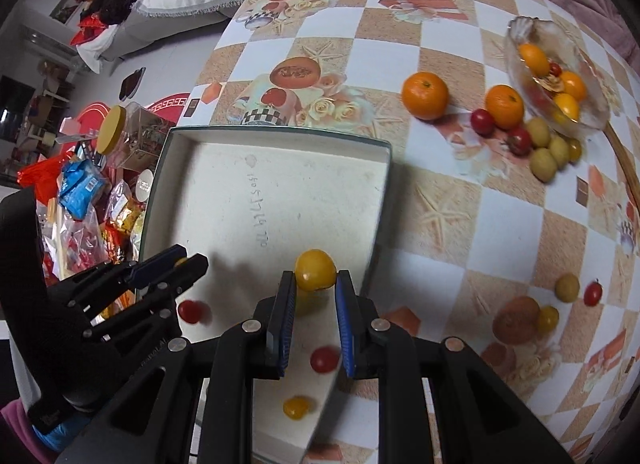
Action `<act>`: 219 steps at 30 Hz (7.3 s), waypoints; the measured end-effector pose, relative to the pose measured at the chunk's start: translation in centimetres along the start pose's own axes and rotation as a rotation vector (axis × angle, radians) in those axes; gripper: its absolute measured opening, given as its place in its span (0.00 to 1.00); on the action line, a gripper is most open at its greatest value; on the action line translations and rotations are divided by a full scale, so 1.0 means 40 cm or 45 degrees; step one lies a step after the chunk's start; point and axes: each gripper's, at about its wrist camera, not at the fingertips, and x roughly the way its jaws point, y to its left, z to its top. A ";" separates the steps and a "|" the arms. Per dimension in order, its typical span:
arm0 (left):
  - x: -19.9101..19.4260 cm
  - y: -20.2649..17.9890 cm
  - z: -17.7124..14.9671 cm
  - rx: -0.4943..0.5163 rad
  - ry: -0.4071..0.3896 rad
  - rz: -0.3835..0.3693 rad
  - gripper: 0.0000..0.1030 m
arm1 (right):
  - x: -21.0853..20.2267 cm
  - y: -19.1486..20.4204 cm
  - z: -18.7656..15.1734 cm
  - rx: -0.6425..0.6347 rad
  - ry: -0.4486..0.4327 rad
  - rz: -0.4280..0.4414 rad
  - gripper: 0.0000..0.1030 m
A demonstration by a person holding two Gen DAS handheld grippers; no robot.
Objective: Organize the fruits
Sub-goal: 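Carry both yellow cherry tomatoes over the white tray and open both grippers, then move both open grippers from the tray back toward the fruits on the table, then grasp a yellow cherry tomato with the left gripper while the right grasps a red tomato, then carry the yellow and red tomatoes into the white tray and open both grippers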
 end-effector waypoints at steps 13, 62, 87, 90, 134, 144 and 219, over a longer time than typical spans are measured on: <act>0.043 0.019 0.010 0.026 0.024 0.001 0.21 | 0.120 0.034 0.054 -0.012 0.070 -0.082 0.21; -0.040 -0.410 -0.042 0.413 0.014 -0.065 0.78 | -0.014 -0.516 -0.364 0.515 0.125 -0.347 1.00; 0.119 -0.753 0.025 0.511 0.048 -0.116 0.43 | -0.161 -0.711 -0.370 0.531 0.009 -0.234 0.99; 0.117 -0.771 0.023 0.529 0.050 -0.162 0.25 | -0.175 -0.732 -0.322 0.527 -0.009 -0.240 0.99; 0.106 -0.726 0.026 0.449 0.019 -0.221 0.24 | -0.247 -0.834 -0.367 0.538 -0.100 -0.126 0.21; 0.079 -0.699 0.028 0.443 0.002 -0.230 0.24 | -0.206 -0.757 -0.318 0.521 -0.094 -0.123 0.21; 0.048 0.019 0.081 -0.045 -0.057 0.030 0.23 | 0.077 -0.022 0.105 -0.049 0.017 -0.028 0.23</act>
